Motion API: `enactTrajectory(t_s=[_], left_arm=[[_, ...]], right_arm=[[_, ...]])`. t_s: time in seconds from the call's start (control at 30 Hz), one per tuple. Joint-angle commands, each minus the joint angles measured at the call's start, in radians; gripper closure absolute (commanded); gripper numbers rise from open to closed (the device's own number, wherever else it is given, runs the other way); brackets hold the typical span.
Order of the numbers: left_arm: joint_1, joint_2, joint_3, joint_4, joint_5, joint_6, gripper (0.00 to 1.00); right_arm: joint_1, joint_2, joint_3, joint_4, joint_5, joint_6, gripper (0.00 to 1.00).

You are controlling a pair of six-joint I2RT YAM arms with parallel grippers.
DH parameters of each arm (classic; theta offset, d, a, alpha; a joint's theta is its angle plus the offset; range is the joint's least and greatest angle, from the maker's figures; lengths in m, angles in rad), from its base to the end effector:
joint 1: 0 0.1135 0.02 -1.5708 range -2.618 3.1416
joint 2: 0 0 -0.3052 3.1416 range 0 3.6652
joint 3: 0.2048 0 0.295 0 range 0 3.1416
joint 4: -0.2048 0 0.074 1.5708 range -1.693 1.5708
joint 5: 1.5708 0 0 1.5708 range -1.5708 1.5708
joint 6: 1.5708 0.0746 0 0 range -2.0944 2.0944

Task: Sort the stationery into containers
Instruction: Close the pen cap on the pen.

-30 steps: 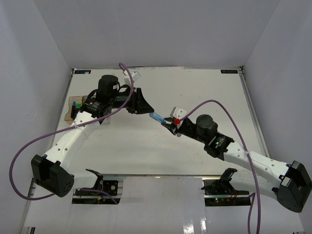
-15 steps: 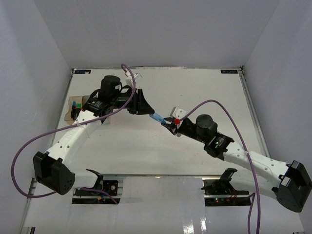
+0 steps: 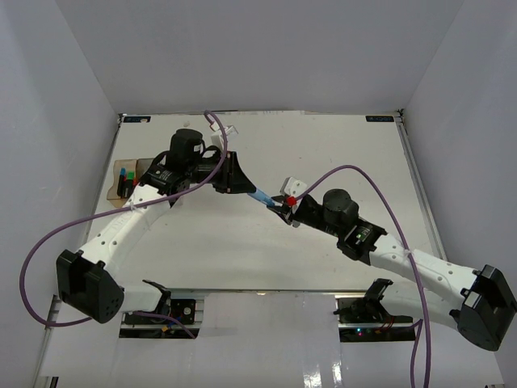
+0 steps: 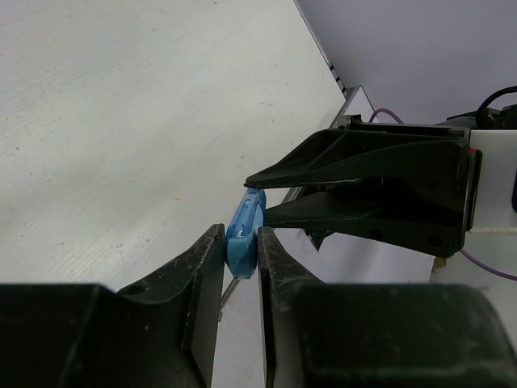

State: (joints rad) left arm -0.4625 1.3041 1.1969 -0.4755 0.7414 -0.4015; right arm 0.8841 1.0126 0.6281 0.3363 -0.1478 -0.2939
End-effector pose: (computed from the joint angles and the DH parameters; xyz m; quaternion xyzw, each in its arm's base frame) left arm 0.2826 -0.1972 0.3657 0.1967 0.8150 -0.4747 0.2678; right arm 0.1793 0.2360 0.3125 -0.4434 0.5720 0.2512 0.6427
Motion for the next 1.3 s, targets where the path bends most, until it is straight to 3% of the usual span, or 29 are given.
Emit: enactTrajectory(t_s=[0.0,0.57,0.97,1.27], left_arm=[[-0.015,-0.003,-0.026,0.005,0.013,0.003,0.69],[-0.117,0.060,-0.068,0.097,0.012,-0.082,0.76],[-0.123,0.075,-0.111,0.097,0.004,-0.092,0.77],[-0.119,0.044,-0.050,0.075,-0.109,-0.059,0.85]], right_arm=[[0.003,0.000,0.084,0.072,-0.027,0.006,0.92],[0.003,0.050,0.185,0.086,-0.049,-0.014,0.92],[0.004,0.053,0.245,0.084,-0.030,-0.048,0.92],[0.003,0.044,0.187,0.040,-0.027,-0.050,0.86]])
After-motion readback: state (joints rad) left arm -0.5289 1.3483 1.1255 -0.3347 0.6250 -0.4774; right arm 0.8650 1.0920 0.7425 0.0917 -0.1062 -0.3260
